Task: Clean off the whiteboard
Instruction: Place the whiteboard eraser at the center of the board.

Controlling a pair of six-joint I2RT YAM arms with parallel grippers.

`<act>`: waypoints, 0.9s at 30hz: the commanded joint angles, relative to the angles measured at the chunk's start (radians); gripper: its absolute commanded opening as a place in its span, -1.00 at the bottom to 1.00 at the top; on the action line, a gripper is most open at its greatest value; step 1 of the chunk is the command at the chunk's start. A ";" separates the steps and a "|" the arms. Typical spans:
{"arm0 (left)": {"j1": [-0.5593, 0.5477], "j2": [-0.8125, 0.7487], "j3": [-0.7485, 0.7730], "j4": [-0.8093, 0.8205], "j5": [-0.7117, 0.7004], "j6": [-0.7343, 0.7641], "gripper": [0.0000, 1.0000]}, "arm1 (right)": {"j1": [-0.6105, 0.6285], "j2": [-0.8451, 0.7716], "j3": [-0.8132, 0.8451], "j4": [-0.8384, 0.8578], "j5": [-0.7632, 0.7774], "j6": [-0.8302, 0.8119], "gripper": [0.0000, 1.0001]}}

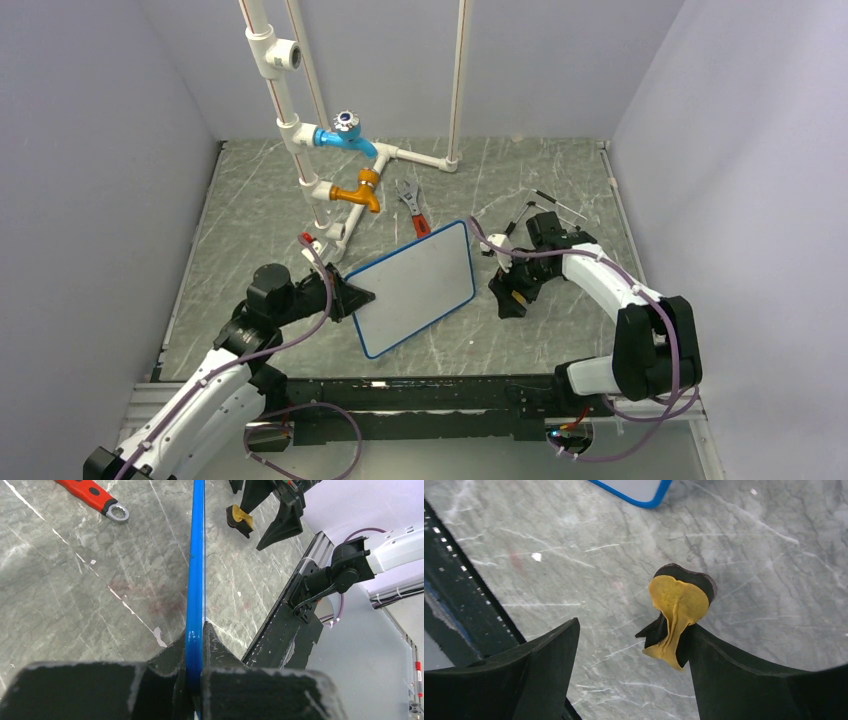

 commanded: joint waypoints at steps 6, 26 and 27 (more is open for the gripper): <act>-0.001 -0.028 0.075 0.059 0.052 0.023 -1.00 | -0.003 0.054 0.037 -0.125 -0.177 -0.124 0.64; -0.001 -0.105 0.035 0.159 0.104 -0.072 -1.00 | 0.071 0.073 0.025 -0.116 -0.150 -0.176 0.99; -0.001 -0.105 0.026 0.174 0.108 -0.079 -1.00 | 0.073 0.074 0.027 -0.122 -0.158 -0.181 0.99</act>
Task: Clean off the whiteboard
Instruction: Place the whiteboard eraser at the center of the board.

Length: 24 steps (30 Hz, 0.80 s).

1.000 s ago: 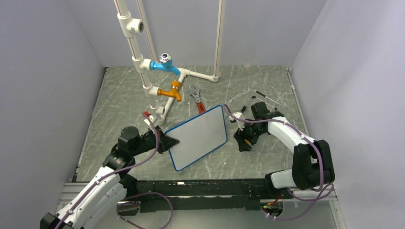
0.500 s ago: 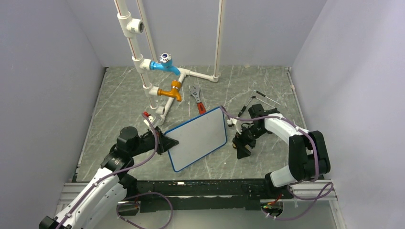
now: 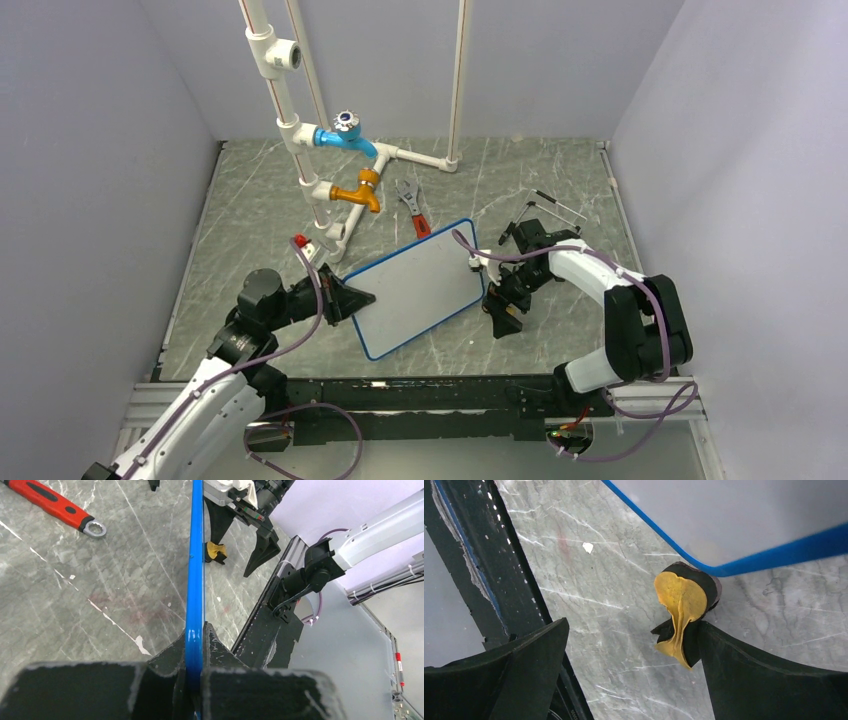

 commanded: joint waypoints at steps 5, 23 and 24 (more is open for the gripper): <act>-0.001 -0.013 -0.019 0.265 0.064 -0.091 -1.00 | 0.004 -0.027 0.024 -0.026 -0.060 -0.059 0.99; -0.002 0.062 -0.089 0.364 0.080 -0.105 -1.00 | -0.041 -0.098 0.080 -0.001 0.015 -0.027 0.99; -0.002 0.059 -0.083 0.352 0.078 -0.096 -1.00 | -0.052 -0.105 0.088 -0.012 0.030 -0.036 0.99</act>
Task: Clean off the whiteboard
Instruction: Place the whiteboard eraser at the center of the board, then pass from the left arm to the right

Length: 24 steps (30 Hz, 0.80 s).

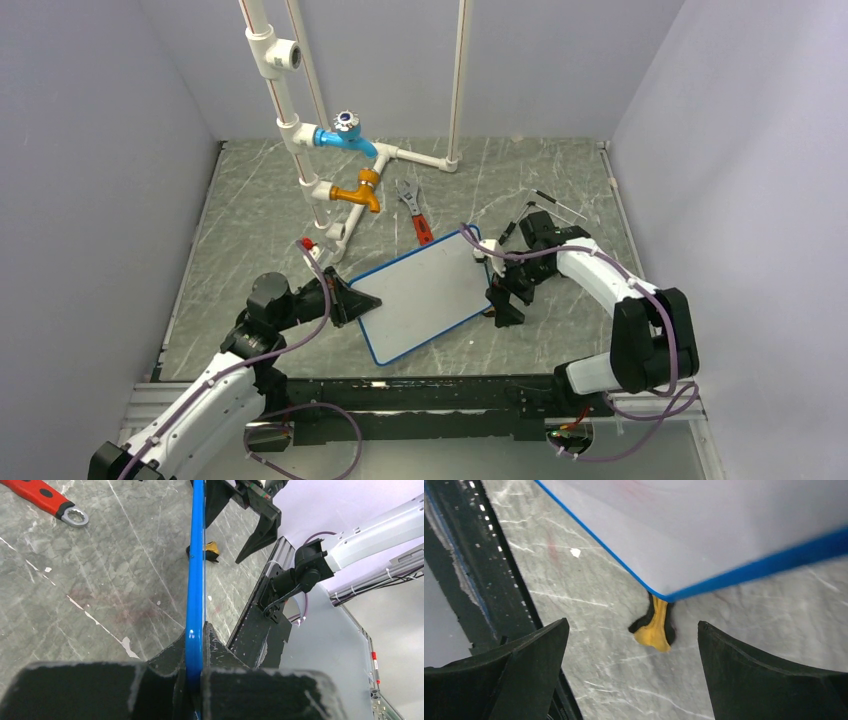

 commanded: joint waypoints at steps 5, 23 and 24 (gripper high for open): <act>-0.002 -0.028 0.060 0.075 0.029 0.036 -1.00 | -0.104 -0.090 0.134 -0.097 0.042 -0.091 0.99; -0.081 0.167 0.312 -0.125 0.074 0.269 -1.00 | 0.225 -0.045 0.724 -0.384 -0.167 -0.092 0.99; -0.106 0.182 0.330 -0.140 0.058 0.291 -1.00 | 0.250 -0.032 0.731 -0.364 -0.156 -0.070 0.99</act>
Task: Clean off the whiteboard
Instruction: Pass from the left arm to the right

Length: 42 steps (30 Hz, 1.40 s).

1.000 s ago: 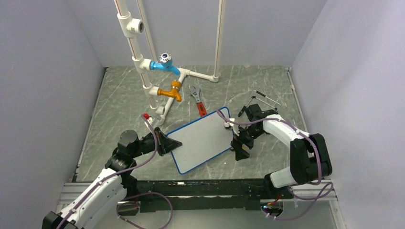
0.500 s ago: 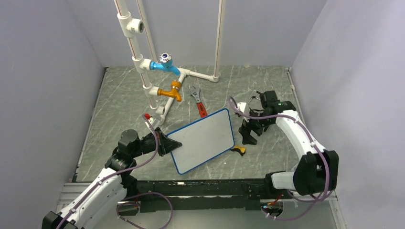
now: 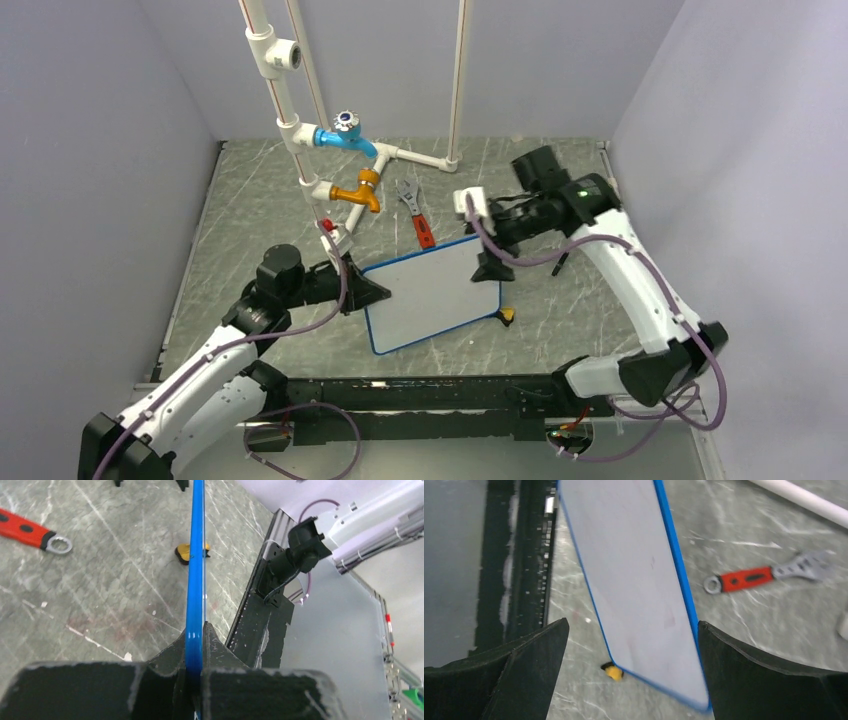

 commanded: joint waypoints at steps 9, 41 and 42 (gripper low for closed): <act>-0.216 0.128 0.210 -0.046 -0.122 0.236 -1.00 | 0.169 0.144 0.063 -0.023 -0.017 0.121 0.86; -0.223 0.103 0.209 0.052 -0.106 0.233 -1.00 | 0.266 0.199 -0.118 -0.059 -0.006 0.201 -1.00; -0.221 0.103 0.207 0.055 -0.107 0.229 -1.00 | 0.265 0.196 -0.114 -0.063 -0.008 0.200 -1.00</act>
